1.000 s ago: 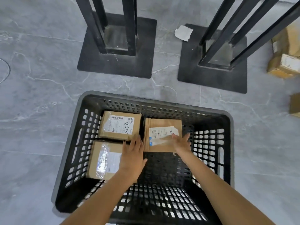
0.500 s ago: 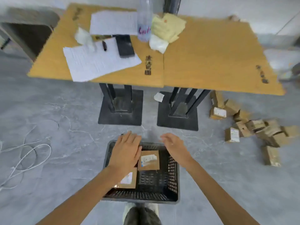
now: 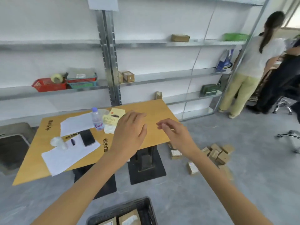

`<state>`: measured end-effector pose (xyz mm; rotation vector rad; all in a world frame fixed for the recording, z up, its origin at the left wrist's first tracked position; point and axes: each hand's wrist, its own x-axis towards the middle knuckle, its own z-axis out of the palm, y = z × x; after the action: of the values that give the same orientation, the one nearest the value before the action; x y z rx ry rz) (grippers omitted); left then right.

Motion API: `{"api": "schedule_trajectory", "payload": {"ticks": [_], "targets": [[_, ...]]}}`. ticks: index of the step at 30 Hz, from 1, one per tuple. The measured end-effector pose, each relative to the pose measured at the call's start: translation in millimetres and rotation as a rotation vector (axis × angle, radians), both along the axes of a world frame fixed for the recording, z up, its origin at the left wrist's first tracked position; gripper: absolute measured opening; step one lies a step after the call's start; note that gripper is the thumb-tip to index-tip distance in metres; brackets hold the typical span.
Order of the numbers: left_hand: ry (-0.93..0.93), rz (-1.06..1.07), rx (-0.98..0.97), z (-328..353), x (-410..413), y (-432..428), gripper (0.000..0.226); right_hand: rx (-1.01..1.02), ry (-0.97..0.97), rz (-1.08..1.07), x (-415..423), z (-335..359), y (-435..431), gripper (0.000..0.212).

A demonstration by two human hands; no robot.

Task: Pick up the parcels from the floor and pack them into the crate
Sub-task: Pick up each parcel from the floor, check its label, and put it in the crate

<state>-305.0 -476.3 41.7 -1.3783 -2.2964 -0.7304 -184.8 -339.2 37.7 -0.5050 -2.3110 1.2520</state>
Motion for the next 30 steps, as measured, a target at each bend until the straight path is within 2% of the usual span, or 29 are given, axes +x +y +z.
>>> {"api": "schedule_trajectory", "payload": {"ticks": [7,16,23,30], "targets": [[-0.035,-0.118,-0.021,13.2,71.5,98.3,0.035,0.065,0.012,-0.174,118.1,24.8,115.0,0.019],[-0.086,-0.187,-0.048,3.6,154.5,268.9,0.034,0.106,0.003,-0.344,253.0,25.9,288.1,0.019],[-0.118,-0.241,-0.06,-7.2,191.3,358.0,0.033,0.077,0.025,-0.443,301.4,4.6,371.2,0.023],[-0.199,-0.3,-0.074,-29.1,190.7,433.7,0.033,-0.033,0.0,-0.515,300.3,-21.0,426.6,0.027]]}}
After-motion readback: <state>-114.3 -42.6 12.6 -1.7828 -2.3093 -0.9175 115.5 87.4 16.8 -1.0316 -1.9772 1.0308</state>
